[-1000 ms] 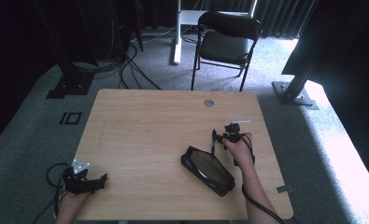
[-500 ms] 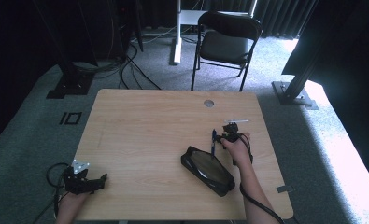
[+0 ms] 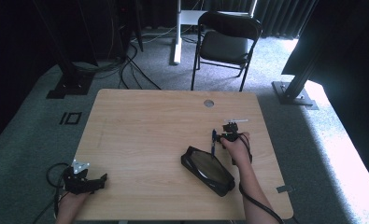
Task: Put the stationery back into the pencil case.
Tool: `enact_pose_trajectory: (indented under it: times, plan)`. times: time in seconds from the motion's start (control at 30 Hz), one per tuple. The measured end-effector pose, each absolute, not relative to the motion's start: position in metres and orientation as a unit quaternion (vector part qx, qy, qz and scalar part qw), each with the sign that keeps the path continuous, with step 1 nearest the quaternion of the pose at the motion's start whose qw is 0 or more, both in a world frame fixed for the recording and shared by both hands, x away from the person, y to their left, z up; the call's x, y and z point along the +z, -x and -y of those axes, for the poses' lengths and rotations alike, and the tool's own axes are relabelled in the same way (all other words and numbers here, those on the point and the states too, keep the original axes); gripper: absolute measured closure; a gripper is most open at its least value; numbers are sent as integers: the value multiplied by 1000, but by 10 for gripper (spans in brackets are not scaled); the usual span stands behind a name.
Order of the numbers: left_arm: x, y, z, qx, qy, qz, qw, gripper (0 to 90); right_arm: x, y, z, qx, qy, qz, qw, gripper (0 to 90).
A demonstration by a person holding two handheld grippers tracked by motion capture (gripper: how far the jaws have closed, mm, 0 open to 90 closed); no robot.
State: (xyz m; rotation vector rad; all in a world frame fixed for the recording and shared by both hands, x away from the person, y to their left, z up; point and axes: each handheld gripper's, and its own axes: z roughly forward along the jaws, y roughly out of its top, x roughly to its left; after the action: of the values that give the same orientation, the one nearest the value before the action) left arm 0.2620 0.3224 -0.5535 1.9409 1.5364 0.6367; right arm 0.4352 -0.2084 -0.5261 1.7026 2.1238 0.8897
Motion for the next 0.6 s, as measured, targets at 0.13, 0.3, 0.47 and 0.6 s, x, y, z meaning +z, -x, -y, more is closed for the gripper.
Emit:
enact_pose_trajectory:
  times: [0.13,0.3,0.47,0.6]
  plan:
    - [-553,-262,-322,239,-727,-576,289,5,-529,-436,210,298,-592,-736,139,643]
    - [-553,-262,-322,239,-727,-576,289,5,-532,-434,215,293,-596,-734,140,674]
    - [-553,-262,-322,239,-727,-576,289,5,-529,-432,220,290,-594,-736,144,681]
    - [-553,-262,-322,239,-727,-576,289,5,-525,-429,225,293,-593,-736,143,681]
